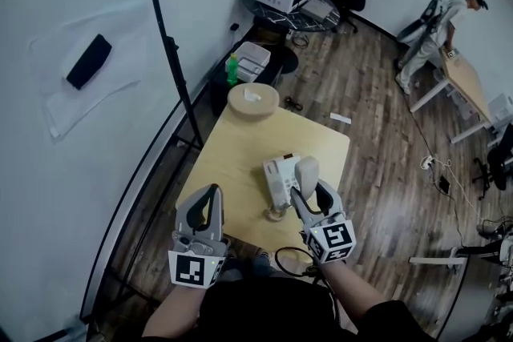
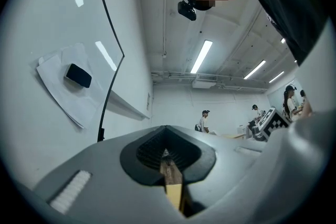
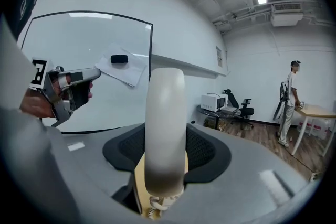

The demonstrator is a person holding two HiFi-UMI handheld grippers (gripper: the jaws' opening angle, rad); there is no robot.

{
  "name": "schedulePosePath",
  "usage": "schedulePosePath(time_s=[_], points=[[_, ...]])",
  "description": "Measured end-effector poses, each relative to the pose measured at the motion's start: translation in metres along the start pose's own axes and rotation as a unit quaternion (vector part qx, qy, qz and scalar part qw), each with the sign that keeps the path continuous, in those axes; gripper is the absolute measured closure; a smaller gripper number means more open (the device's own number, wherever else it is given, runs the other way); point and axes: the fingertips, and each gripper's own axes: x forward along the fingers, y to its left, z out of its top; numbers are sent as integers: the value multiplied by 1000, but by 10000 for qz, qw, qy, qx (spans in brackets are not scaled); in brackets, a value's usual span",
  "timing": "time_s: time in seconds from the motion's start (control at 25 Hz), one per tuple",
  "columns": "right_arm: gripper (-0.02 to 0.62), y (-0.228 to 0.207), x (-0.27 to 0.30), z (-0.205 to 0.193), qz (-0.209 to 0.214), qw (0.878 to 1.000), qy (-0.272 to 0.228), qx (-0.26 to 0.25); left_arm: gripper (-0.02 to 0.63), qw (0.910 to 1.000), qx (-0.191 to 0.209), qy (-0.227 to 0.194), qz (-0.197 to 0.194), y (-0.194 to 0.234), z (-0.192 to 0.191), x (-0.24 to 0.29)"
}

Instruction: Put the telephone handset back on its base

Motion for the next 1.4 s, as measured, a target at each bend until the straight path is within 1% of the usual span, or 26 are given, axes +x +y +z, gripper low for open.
schedulePosePath(time_s=[0.28,0.36,0.44,0.56,0.8,1.12,1.4], points=[[373,-12,46,-43,69,9987,484,137,606,9998,-48,196,96,1,-19,-5],[373,-16,60,-57,83,9978,641,108,606,9995,-4,280,139,3,-24,-7],[373,-18,75,-72,97,9967,792,114,606,9989,33,442,142,3,-33,-9],[373,-22,94,-93,102,9949,992,146,606,9982,6,578,145,2,-44,-11],[373,-26,126,-134,124,9901,1377,255,606,9972,-72,725,174,1,-61,-16],[373,-27,145,-193,136,9796,1951,464,606,9960,-140,860,220,-4,-79,-25],[373,-29,154,-222,88,9726,2252,574,606,9952,-171,928,245,-6,-88,-33]])
